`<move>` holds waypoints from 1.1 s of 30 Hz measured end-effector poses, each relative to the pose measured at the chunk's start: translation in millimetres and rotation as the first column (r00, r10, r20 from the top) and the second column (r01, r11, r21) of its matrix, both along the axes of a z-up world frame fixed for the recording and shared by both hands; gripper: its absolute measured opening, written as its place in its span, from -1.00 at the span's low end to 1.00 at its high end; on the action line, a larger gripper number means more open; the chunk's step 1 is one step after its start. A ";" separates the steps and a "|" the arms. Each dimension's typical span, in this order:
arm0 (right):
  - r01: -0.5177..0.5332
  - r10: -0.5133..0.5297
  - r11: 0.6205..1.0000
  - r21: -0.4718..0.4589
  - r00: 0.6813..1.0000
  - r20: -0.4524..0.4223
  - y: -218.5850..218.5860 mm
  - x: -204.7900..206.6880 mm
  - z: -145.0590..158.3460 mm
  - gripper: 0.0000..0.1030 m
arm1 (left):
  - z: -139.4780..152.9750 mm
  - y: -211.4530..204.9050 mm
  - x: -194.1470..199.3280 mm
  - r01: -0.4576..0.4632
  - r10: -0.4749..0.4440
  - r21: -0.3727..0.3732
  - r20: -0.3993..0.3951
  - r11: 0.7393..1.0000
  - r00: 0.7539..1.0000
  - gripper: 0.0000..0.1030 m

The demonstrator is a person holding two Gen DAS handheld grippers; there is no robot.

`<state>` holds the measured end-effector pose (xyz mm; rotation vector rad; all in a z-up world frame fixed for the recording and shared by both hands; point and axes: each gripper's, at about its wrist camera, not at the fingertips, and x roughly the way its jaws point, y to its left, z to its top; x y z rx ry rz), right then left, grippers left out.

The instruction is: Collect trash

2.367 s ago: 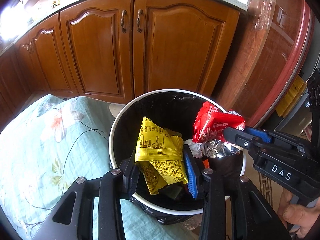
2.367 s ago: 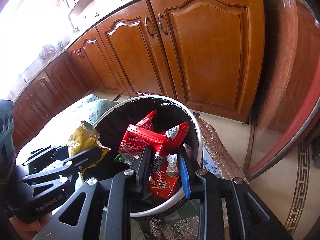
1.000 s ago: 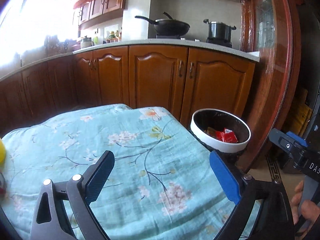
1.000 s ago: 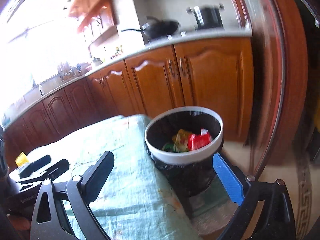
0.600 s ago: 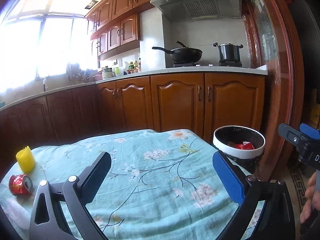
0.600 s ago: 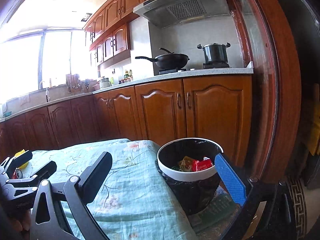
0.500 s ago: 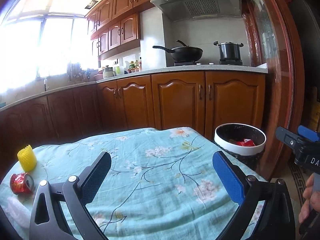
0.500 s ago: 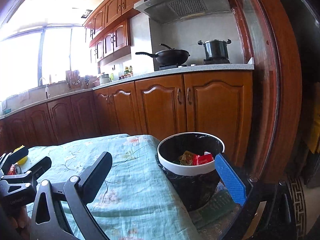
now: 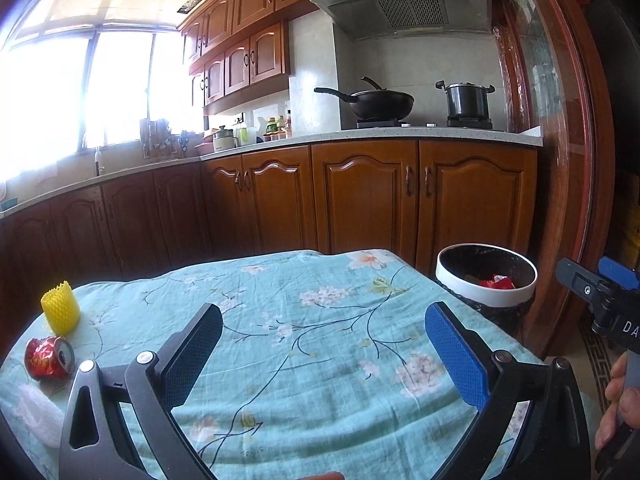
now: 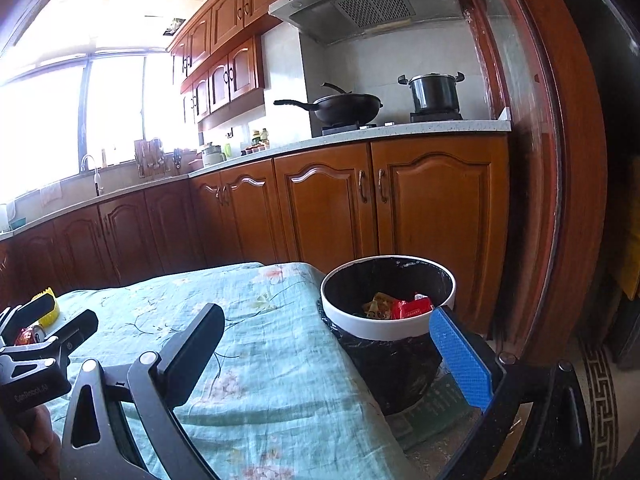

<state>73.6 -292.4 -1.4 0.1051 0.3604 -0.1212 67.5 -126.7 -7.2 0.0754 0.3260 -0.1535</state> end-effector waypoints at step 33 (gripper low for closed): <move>-0.021 0.021 1.000 0.013 1.000 0.007 2.3 -2.7 3.4 1.00 | -2.4 21.7 11.4 0.023 -0.023 -0.033 -0.006 0.999 1.000 0.99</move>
